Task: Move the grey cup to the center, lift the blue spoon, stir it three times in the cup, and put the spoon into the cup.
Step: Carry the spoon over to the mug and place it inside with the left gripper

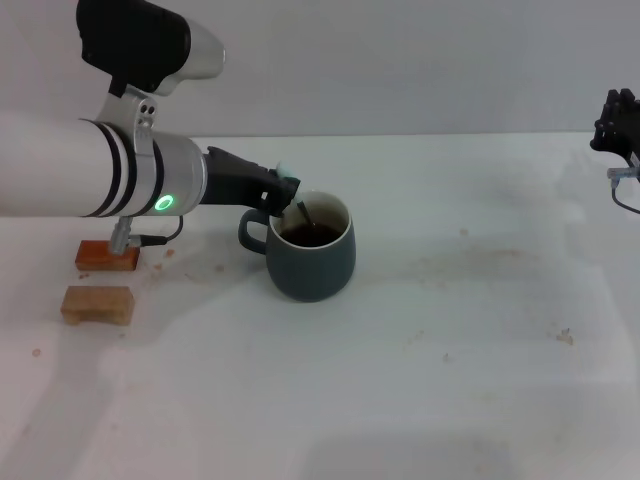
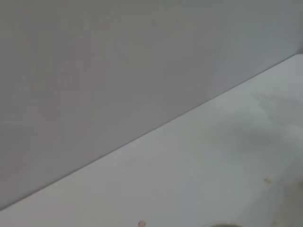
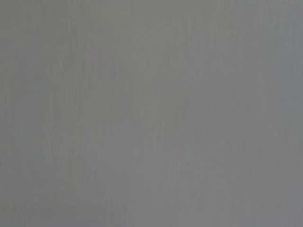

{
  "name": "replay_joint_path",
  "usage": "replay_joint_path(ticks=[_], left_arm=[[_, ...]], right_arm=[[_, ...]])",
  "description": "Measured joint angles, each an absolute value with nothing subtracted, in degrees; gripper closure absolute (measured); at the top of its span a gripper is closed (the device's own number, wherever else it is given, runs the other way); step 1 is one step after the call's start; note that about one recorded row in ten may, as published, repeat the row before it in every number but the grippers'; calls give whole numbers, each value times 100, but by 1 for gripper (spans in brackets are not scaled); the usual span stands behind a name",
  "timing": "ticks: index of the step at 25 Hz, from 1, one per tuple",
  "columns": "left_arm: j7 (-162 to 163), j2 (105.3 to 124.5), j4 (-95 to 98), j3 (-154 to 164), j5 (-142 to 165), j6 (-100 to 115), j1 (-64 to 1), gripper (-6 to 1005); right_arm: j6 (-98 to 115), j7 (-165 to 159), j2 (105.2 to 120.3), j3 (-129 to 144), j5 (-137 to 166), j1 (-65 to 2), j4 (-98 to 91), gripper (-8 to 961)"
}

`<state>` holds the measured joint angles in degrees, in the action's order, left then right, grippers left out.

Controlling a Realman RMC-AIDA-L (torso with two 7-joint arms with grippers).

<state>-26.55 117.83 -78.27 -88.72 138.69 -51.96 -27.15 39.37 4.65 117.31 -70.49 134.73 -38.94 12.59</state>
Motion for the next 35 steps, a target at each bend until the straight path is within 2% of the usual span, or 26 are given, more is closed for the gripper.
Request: replay_joint_path(ticks=[17,35], left_arm=[[-2631,11791,-8615,-9000,14005,-5797,-2258,988],[-2739,11800,-8682,-9064,13818,-5674,-2191,996]], right_arm=[[3937,466,11715,-7027,13515,-3931,1275,872],[3937,466,11715,-7053,13561,-3959,1292,872]])
